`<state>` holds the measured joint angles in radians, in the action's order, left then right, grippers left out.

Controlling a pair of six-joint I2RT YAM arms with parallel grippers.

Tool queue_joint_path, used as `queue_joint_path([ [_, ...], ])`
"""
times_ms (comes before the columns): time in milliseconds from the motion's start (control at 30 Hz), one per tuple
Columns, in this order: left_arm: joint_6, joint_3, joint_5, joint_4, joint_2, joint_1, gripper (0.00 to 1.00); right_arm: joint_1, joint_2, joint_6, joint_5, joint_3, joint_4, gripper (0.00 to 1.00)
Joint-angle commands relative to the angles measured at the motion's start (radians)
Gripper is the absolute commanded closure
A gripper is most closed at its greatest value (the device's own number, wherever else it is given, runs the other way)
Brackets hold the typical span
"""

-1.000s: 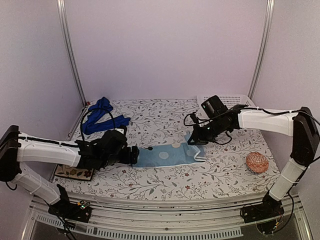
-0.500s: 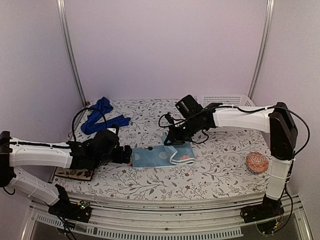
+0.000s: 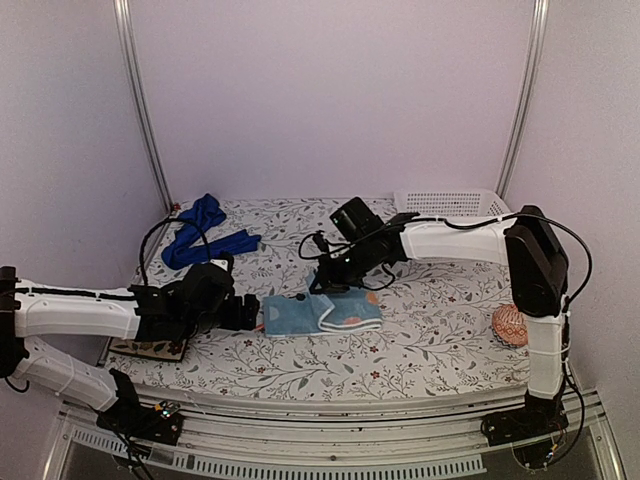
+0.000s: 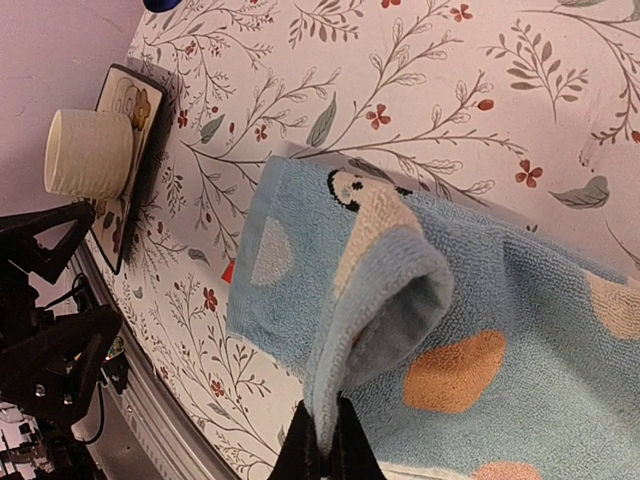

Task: Roll the towels
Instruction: Fold the towel at the center of the board.

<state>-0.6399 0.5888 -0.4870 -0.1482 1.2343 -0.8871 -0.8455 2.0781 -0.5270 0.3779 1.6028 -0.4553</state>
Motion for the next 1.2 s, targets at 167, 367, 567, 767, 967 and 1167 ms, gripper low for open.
queue_joint_path([
  [167, -0.011, -0.023, -0.007, -0.009, -0.037, 0.010, 0.03, -0.034, 0.081, -0.033, 0.025, 0.114, 0.041, 0.98],
  [367, -0.011, -0.029, -0.012, -0.011, -0.046, 0.010, 0.04, -0.045, 0.116, -0.036, 0.032, 0.136, 0.046, 0.98],
  [567, -0.009, -0.032, -0.013, -0.005, -0.043, 0.010, 0.03, -0.059, 0.146, -0.039, 0.034, 0.163, 0.042, 0.98],
  [767, -0.012, -0.043, -0.006, 0.004, -0.041, 0.010, 0.03, -0.063, 0.166, -0.050, 0.036, 0.167, 0.064, 0.97],
  [967, -0.015, -0.048, -0.005, 0.007, -0.044, 0.010, 0.03, -0.078, 0.197, -0.060, 0.048, 0.205, 0.072, 0.96],
  [1167, -0.021, -0.059, -0.006, 0.004, -0.057, 0.010, 0.03, -0.086, 0.216, -0.071, 0.054, 0.224, 0.082, 0.86],
])
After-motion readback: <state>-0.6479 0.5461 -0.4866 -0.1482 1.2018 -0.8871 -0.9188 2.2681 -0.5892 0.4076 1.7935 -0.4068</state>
